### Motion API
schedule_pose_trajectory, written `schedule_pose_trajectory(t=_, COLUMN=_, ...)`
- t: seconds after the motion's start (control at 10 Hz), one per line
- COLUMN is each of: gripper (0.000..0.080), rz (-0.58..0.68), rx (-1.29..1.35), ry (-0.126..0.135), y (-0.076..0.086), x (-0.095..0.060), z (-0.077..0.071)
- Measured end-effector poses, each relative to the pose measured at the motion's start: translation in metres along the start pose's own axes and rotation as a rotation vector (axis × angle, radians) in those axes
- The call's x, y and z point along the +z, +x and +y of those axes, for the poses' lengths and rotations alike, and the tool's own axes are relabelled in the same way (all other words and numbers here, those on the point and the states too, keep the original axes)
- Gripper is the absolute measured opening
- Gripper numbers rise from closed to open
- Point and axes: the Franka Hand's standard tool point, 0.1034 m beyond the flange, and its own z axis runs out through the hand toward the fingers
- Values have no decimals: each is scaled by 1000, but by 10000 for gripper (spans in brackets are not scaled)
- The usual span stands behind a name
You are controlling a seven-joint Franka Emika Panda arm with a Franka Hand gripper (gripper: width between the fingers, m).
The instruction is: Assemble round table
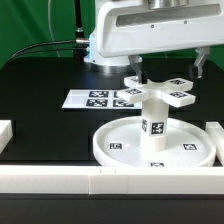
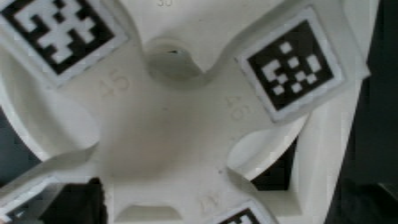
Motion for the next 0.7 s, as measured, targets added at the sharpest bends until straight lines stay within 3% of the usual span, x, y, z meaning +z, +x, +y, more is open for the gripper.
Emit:
schedule_pose_trajectory(t=0.3, gripper=649, rz=0, rx=-166, ry=-4, y=0, x=0, z=2)
schedule_pose_trajectory(t=0.7, gripper=649, rz=-28, rx=-678, ry=-22, y=-1, x=-1, z=7)
